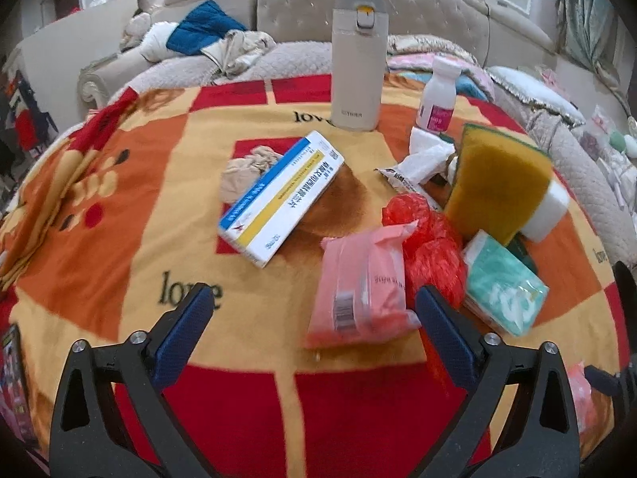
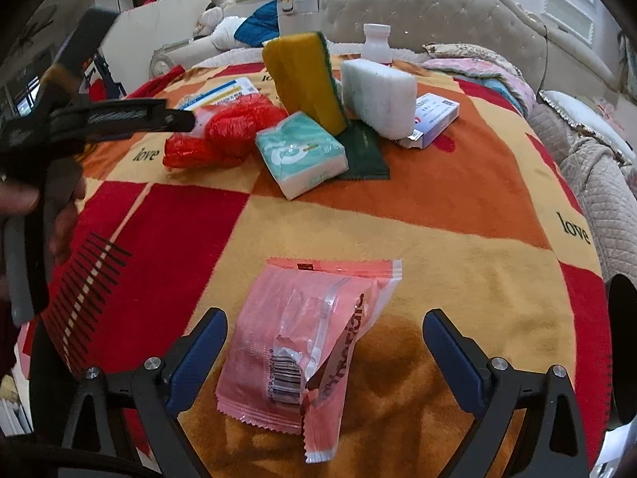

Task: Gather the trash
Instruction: 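Grasp the pink barcode packet with the left tool while the right tool grasps a pink wrapper, then carry both pink packets over the black bin and open both tools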

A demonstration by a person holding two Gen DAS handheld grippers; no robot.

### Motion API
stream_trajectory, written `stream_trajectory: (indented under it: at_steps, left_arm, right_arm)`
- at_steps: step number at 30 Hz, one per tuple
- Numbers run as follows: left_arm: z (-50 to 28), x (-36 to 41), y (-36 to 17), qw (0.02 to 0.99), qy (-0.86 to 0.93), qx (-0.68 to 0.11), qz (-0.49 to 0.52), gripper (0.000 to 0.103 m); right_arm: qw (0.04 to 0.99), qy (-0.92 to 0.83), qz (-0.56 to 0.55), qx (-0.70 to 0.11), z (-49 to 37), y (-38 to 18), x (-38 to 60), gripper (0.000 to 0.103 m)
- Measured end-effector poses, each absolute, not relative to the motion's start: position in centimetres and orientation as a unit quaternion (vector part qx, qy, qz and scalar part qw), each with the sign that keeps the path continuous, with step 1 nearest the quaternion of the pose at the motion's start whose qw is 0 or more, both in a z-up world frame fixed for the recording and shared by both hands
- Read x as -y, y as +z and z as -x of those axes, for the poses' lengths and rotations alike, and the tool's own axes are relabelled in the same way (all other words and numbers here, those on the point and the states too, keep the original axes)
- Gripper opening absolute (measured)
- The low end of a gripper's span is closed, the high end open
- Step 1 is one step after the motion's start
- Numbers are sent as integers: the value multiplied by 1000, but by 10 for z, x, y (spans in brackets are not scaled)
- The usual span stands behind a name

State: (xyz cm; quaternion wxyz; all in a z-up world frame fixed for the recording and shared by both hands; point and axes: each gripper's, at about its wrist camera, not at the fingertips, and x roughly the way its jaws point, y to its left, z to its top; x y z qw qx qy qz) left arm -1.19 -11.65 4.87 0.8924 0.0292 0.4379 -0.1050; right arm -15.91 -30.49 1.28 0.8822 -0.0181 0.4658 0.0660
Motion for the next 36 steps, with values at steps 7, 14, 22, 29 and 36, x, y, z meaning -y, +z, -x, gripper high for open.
stream_trajectory:
  at_steps: [7, 14, 22, 29, 36]
  left_arm:
    - [-5, 106, 36, 860, -158, -483, 41, 52]
    - [16, 82, 48, 862, -152, -480, 56, 47]
    - [53, 83, 83, 879, -163, -446, 43, 47]
    - [86, 139, 94, 871, -216, -442, 16, 47]
    - [104, 217, 89, 855, -260, -449, -13, 47]
  right_arm:
    - [883, 82, 20, -461, 158, 11, 306, 65]
    - [888, 98, -7, -449, 162, 17, 314, 35]
    - [906, 90, -19, -413, 173, 42, 329, 34]
    - [916, 62, -30, -395, 185, 58, 355, 34]
    - [918, 14, -44, -394, 196, 64, 407, 34]
